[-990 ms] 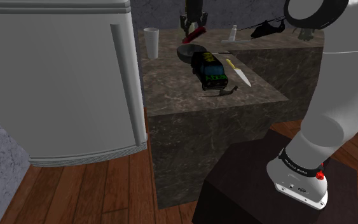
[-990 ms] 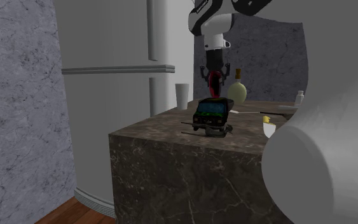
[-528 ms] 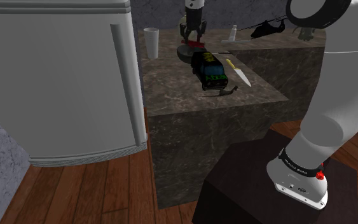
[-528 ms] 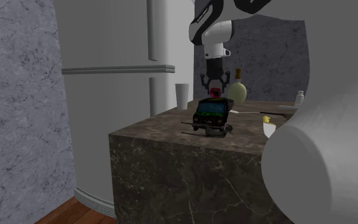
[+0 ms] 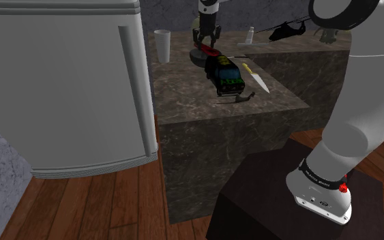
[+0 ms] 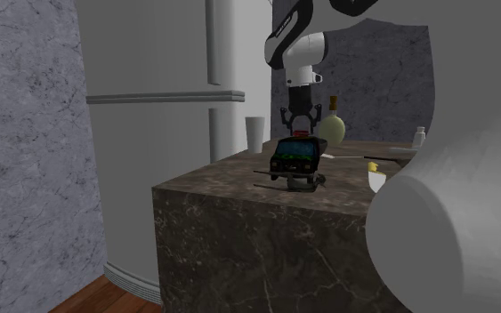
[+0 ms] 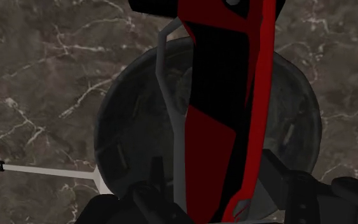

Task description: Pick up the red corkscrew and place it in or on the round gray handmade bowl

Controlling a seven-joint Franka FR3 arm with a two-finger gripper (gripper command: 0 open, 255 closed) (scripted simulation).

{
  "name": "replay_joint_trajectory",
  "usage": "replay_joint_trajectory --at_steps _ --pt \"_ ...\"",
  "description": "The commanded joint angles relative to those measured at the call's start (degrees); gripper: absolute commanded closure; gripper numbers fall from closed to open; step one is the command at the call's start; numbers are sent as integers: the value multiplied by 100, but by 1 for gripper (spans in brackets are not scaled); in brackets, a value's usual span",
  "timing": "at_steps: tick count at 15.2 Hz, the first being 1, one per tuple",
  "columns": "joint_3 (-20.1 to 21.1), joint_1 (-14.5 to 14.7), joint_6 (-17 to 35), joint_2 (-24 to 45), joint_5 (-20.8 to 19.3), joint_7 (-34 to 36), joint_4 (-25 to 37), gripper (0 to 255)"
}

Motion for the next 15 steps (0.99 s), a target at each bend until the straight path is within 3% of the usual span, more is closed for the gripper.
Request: replay_joint_trajectory --at_steps 1,3,4,9,13,15 --pt "1 5 -25 36 3 8 -38 255" --pt "1 5 -25 36 3 8 -38 255" --pt "0 2 -8 34 3 7 -56 0" --pt "1 5 -24 35 3 8 -39 0" --pt "25 82 -768 68 7 -26 736 0" --pt "24 82 -767 67 8 -26 734 0"
